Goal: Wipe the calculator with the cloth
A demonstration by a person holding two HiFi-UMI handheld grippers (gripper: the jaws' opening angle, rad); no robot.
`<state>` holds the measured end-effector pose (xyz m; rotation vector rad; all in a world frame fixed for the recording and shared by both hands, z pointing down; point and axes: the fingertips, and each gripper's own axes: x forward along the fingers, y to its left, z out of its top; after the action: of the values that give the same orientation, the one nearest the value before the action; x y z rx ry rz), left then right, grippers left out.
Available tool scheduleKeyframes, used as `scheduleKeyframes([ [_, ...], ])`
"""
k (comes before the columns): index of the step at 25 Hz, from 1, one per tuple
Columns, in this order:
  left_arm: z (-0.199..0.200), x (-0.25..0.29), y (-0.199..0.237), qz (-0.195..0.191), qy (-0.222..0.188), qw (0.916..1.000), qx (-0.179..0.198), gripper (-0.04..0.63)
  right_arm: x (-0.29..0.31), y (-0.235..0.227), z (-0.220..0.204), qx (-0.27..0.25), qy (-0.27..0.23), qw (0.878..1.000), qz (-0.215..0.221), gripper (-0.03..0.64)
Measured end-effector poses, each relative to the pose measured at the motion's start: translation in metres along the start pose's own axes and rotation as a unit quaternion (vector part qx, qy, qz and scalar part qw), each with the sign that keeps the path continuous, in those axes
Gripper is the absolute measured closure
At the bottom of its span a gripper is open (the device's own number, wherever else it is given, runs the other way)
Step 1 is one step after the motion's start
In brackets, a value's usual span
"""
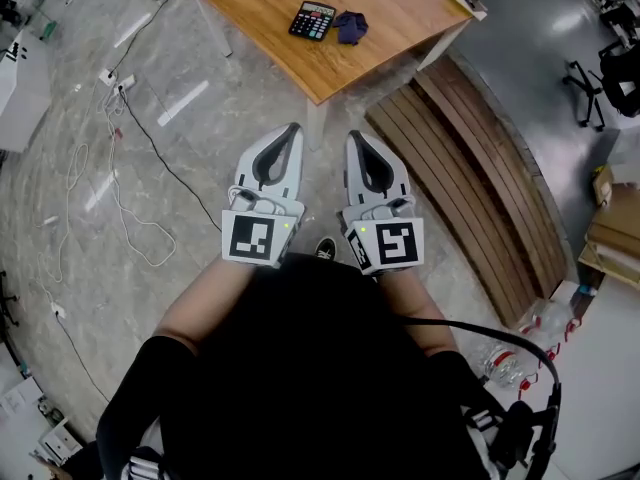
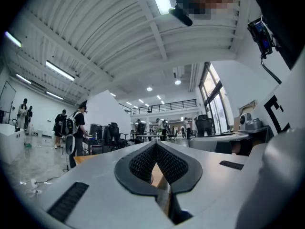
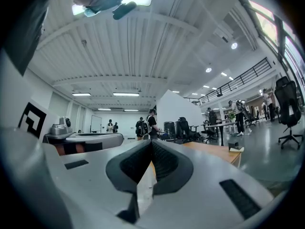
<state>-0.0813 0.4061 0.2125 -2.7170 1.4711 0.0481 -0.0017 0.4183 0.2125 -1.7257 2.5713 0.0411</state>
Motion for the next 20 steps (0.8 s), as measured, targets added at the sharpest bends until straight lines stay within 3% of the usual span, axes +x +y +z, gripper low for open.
scheduleKeyframes([
  [7, -0.011, 0.025, -0.011, 0.035, 0.009, 0.9993, -0.008, 0.589, 0.003, -0.035, -0.016, 0.018, 0.02, 0.999, 0.025, 0.602],
  [11, -0.019, 0.046, -0.008, 0.036, 0.012, 0.9993, -0.002, 0.589, 0.017, -0.053, -0.022, 0.021, 0.024, 0.999, 0.019, 0.603],
  [20, -0.053, 0.14, 0.053, 0.027, 0.019, 0.9993, -0.016, 0.589, 0.11, -0.096, -0.05, 0.004, 0.038, 0.999, -0.005, 0.602],
])
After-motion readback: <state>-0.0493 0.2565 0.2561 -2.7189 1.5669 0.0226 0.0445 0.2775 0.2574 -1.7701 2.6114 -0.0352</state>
